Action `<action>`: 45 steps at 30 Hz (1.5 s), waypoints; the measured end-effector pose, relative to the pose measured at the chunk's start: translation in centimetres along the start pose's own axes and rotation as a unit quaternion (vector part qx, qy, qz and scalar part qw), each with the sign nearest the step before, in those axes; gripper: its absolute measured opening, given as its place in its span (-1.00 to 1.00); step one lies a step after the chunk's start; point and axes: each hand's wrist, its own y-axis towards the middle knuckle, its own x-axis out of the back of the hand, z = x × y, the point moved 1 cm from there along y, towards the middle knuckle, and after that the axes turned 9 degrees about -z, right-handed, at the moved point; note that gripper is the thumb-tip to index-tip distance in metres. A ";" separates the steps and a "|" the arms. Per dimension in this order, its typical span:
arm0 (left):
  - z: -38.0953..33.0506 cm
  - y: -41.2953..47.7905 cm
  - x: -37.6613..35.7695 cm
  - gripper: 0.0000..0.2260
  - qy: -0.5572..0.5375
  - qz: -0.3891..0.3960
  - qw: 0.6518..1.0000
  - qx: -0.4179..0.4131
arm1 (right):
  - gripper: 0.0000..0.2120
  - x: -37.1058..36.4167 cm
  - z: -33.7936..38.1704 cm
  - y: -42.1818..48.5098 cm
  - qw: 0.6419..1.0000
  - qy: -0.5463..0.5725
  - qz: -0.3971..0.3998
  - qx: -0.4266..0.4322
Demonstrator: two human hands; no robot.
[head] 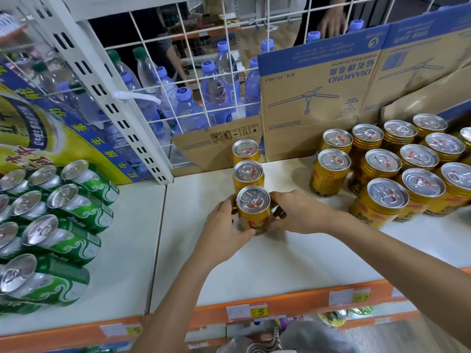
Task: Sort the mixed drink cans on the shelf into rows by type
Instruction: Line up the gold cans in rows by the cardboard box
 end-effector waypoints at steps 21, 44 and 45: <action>-4.6 0.9 1.1 -0.80 0.073 -0.143 0.974 -0.162 | -0.63 7.3 -5.5 -1.0 0.945 -0.252 -0.196 -0.076; 0.8 -7.2 -1.2 -0.57 -0.114 -0.017 0.993 -0.008 | -0.51 1.9 3.7 -4.5 0.942 -0.045 0.011 0.332; 1.0 -7.1 -1.1 -0.59 -0.111 -0.013 0.994 -0.012 | -0.50 1.7 3.9 -4.5 0.942 -0.049 0.009 0.332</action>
